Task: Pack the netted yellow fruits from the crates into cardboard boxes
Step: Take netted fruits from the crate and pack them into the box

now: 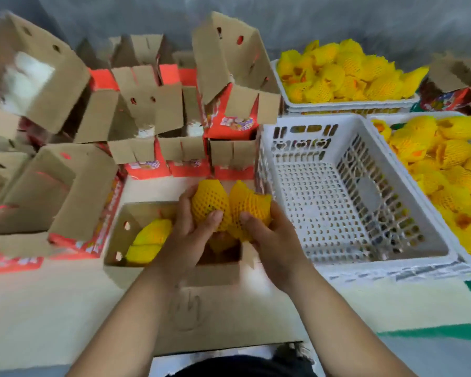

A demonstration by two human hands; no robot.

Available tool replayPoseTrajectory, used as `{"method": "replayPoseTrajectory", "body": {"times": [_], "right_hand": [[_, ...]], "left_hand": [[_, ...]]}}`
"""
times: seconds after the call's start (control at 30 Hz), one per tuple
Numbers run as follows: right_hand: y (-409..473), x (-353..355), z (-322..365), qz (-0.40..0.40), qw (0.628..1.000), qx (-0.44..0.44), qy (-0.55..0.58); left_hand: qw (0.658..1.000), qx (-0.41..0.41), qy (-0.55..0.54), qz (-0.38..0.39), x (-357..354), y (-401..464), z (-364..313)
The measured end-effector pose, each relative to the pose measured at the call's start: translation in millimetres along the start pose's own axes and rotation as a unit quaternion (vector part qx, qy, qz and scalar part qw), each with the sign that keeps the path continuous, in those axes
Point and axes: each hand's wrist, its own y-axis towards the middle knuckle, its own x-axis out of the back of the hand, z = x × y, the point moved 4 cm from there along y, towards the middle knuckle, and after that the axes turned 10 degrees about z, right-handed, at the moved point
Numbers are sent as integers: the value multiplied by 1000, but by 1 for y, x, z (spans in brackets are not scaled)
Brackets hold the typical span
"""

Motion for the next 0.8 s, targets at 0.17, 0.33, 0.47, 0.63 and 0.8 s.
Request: {"method": "replayPoseTrajectory", "body": {"times": [0.17, 0.33, 0.47, 0.63, 0.8], "right_hand": [[14, -45, -32, -114, 981, -22, -154], [36, -61, -30, -25, 875, 32, -483], [57, -81, -64, 252, 760, -159, -578], [80, -87, -74, 289, 698, -249, -606], [91, -97, -87, 317, 631, -275, -653]], "left_hand": [[978, 75, 39, -189, 107, -22, 43], [953, 137, -135, -233, 127, -21, 60], [962, 122, -110, -216, 124, -25, 60], [961, 134, -122, -207, 125, -21, 57], [962, 136, -117, -206, 122, -22, 54]]}}
